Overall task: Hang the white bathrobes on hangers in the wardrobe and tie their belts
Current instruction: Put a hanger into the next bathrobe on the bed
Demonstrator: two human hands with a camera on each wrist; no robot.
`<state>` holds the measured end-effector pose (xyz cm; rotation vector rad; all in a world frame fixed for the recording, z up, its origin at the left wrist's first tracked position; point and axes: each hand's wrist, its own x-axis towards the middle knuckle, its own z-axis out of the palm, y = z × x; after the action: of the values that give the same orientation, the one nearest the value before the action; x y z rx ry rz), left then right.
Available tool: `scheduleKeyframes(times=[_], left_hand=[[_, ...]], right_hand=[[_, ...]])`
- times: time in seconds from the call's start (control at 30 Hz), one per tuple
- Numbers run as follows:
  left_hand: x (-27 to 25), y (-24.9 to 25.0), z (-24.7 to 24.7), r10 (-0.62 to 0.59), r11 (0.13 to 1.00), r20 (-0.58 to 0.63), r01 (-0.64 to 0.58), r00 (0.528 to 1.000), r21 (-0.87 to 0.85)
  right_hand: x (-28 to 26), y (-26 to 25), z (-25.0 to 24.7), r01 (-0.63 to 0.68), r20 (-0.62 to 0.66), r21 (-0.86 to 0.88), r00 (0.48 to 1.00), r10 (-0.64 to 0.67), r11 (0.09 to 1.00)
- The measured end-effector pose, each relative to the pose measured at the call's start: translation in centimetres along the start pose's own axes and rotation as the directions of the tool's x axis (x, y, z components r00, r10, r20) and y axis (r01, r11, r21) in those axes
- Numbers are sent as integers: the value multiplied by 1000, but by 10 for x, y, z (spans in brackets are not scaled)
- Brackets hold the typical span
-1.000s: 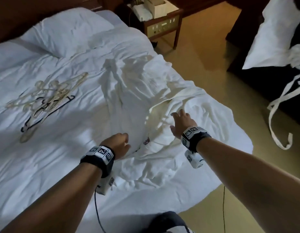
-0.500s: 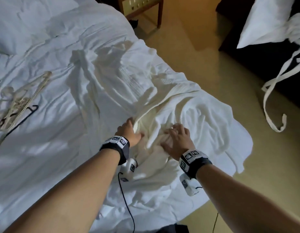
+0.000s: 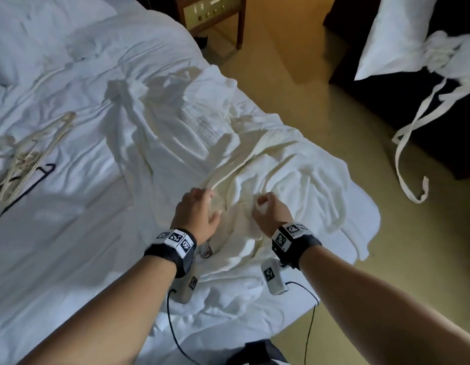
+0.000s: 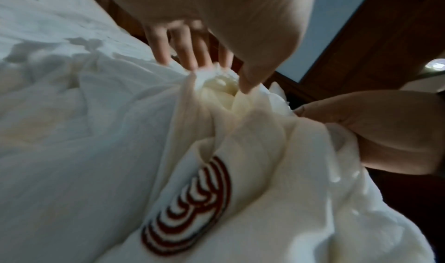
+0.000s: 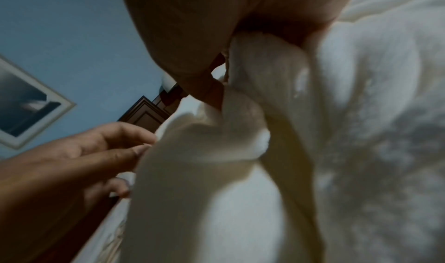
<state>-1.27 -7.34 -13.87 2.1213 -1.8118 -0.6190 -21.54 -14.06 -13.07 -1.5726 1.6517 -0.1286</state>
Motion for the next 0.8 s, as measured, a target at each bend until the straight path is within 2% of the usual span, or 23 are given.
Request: scheduleKeyframes(times=[0.03, 0.1, 0.2, 0.27, 0.37, 0.43, 0.5, 0.6, 0.67, 0.73, 0.8], left_hand=[[-4, 4, 0, 20, 999, 111, -15, 994, -45], [-10, 14, 0, -28, 1000, 349, 31, 937, -4], [-14, 30, 5, -115, 979, 448, 26, 886, 200], [-16, 38, 11, -133, 971, 481, 16, 867, 240], [-22, 47, 19, -91, 975, 476, -19, 875, 221], [-29, 46, 23, -97, 994, 457, 59, 884, 97], [-40, 43, 23, -130, 981, 481, 181, 867, -62], [-60, 35, 17, -170, 953, 448, 261, 878, -151], [-80, 27, 12, -231, 913, 406, 341, 884, -224], [-103, 17, 7, -280, 881, 384, 394, 880, -262], [-133, 8, 2, -297, 870, 362, 407, 884, -277]], right_hand=[[-5, 2, 3, 15, 7, 5, 1000, -15, 1000], [-17, 9, 7, 37, 48, 32, 998, -38, 999], [-33, 24, 9, 57, 132, 64, 989, -65, 996], [-42, 36, 7, 85, 156, 74, 983, -96, 994], [-49, 53, 4, 97, 193, 79, 975, -110, 992], [-52, 58, 1, 80, 185, 82, 978, -94, 993], [-57, 58, -2, 54, 132, 81, 989, -64, 995], [-72, 50, -1, 80, 66, 81, 994, -85, 994], [-88, 42, 3, 132, 93, 41, 987, -135, 990], [-105, 37, 11, 228, 162, -111, 965, -209, 967], [-124, 32, 17, 347, 218, -368, 934, -282, 863]])
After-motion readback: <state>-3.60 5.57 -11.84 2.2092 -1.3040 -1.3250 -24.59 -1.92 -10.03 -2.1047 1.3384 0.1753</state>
